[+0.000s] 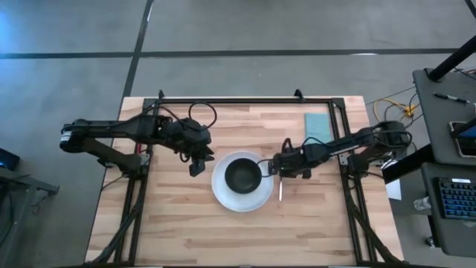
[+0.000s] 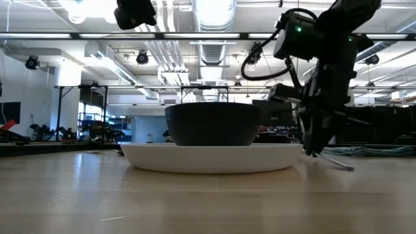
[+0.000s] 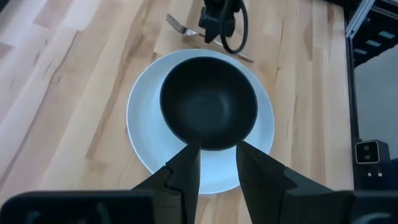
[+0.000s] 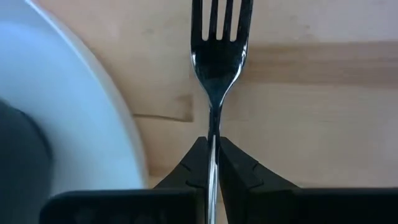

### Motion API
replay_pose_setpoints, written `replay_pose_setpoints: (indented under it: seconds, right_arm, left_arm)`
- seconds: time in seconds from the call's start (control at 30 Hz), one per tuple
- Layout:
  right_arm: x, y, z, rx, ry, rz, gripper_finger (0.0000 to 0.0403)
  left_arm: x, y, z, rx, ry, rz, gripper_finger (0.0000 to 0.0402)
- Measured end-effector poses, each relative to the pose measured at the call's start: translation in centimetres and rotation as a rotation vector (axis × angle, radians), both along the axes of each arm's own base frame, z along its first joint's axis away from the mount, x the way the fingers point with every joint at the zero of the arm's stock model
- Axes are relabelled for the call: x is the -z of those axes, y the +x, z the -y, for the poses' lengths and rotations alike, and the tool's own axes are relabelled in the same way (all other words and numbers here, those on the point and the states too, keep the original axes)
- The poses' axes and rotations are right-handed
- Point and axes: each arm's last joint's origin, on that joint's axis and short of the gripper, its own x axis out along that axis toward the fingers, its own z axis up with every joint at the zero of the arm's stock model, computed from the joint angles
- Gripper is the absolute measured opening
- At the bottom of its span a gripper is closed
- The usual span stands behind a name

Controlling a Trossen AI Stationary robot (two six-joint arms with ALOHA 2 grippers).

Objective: Set table place
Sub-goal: Put the fork to the right of the white plate

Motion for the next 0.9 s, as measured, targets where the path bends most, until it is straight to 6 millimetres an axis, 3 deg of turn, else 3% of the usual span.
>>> replay_pose_setpoints:
  seconds: [0.4,0.77,0.9]
  right_arm:
    - [0.6,0.2,0.0,-0.030,-0.018,-0.021,0.0017]
    - [0.4,0.3,0.0,-0.057,-0.042,0.001,0.0107]
    - [-0.6,0.3,0.0,-0.084,-0.069,0.037,0.0126]
  left_arm:
    - [0.5,-0.6,0.0,-0.017,-0.022,0.028,0.0089]
    - [0.5,-0.4,0.0,-0.029,-0.045,0.067,0.0089]
    - [0.6,-0.4,0.0,-0.030,-0.045,0.065,0.0089]
